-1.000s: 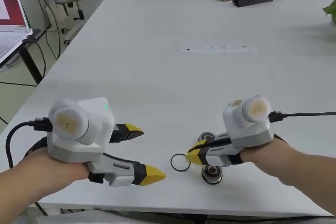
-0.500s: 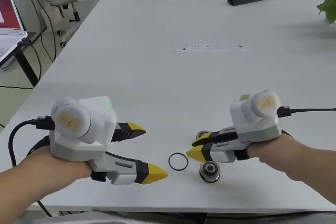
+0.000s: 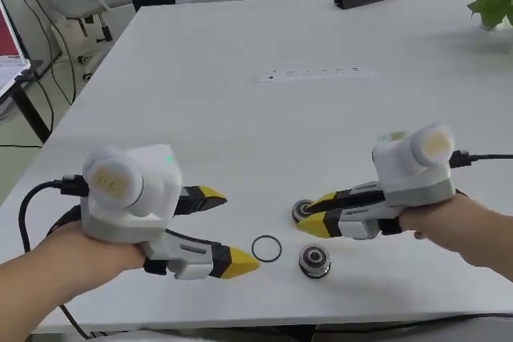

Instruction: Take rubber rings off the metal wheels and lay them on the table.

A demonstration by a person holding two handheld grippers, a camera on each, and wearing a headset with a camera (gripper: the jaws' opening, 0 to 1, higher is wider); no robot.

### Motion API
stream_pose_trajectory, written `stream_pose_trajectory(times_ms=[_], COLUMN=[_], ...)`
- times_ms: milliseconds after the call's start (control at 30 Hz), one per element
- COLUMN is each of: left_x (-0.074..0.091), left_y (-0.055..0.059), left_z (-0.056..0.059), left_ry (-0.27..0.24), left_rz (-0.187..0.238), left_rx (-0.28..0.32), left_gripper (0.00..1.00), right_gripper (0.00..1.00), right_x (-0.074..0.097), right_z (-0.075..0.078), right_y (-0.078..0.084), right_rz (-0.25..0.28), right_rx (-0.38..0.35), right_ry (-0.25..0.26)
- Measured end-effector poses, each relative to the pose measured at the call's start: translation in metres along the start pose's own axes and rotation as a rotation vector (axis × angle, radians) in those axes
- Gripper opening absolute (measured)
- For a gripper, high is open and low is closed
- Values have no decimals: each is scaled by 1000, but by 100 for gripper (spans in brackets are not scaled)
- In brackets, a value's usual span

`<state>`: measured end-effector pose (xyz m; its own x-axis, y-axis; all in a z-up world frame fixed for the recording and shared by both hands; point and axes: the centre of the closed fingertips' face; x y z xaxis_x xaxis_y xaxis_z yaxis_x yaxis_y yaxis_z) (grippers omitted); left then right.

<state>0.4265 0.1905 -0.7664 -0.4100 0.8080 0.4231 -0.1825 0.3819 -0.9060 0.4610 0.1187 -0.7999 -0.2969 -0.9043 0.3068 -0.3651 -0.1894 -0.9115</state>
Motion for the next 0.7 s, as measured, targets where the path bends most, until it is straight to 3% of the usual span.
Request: stream_pose_trajectory(times_ms=[700], left_x=[-29], left_y=[-12], left_z=[2], left_ry=[44], left_rz=[2], left_rx=[-19], left_gripper=[56], right_gripper=[25], right_x=[35], right_z=[3], right_y=[-2], right_rz=[33], right_rx=[15], right_ry=[2])
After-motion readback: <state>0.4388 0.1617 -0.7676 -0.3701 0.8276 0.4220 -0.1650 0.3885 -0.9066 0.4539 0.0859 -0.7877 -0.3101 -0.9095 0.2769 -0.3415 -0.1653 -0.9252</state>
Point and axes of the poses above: the centre of the closed fingertips' face, and the gripper's own axes: x roughly backward along the fingers, z roughly to its right, y roughly out of its underside, and after that the axes turned 12 degrees about z, right-handed
